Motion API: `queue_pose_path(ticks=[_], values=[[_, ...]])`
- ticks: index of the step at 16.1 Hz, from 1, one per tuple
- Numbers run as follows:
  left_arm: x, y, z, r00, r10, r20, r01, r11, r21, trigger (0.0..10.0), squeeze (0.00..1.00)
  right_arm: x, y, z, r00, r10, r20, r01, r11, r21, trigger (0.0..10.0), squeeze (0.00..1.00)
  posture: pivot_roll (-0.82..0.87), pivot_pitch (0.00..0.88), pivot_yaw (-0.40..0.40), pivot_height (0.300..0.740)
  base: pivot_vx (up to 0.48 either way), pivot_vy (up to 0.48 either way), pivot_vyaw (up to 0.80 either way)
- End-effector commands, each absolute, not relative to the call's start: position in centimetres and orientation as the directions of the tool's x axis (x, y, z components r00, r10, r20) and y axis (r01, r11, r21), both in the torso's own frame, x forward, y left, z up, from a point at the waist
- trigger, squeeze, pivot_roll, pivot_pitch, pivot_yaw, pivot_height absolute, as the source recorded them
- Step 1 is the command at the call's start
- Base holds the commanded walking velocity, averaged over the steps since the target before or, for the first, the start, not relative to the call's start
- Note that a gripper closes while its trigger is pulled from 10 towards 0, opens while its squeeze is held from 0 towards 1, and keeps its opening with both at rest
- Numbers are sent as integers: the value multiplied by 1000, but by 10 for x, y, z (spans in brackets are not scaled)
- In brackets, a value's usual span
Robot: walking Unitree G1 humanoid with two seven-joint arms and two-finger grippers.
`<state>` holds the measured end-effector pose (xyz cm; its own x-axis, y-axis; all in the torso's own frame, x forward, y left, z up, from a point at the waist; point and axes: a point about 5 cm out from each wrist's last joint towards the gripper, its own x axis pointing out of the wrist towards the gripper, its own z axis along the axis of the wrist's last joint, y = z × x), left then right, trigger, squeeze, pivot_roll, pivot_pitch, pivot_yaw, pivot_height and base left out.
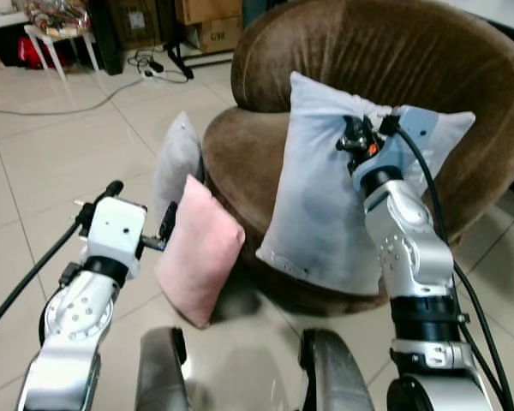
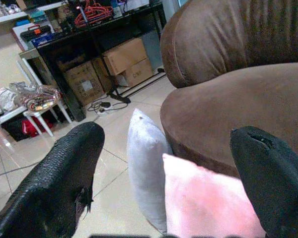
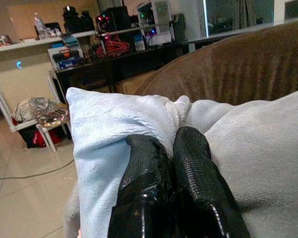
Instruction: Move the pillow to the sofa from floor
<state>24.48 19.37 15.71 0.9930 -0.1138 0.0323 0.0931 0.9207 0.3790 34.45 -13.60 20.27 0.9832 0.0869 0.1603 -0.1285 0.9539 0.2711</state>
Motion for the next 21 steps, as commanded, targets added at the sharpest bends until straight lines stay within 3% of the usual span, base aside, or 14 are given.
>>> queue_pose_path(ticks=[1,7,10,13,16,21], values=[[244,189,157,991,-126,43,100,919,381,10000,0,341,-144,209,980,63,187,-117,949,292,10000,0,3,0,-77,610,0,0,0],[246,187,157,991,-127,43,101,921,376,10000,0,336,-146,208,982,65,178,-122,937,327,10000,0,-7,0,-74,665,0,0,0],[245,186,156,991,-124,44,99,922,374,10000,0,335,-151,206,985,0,173,-33,982,184,10000,0,-3,0,-78,695,0,0,0],[245,187,156,992,-121,45,95,923,373,10000,0,335,-155,204,988,-24,154,-2,987,163,10000,0,-3,0,-80,720,0,0,0],[246,187,156,992,-120,45,95,923,372,10000,0,334,-155,204,988,-12,153,-31,960,279,10000,0,-7,0,-80,740,0,0,0],[248,186,158,991,-119,52,92,924,372,10000,0,333,-153,202,990,-1,145,-39,962,272,10000,0,-12,0,-79,740,0,0,0]])
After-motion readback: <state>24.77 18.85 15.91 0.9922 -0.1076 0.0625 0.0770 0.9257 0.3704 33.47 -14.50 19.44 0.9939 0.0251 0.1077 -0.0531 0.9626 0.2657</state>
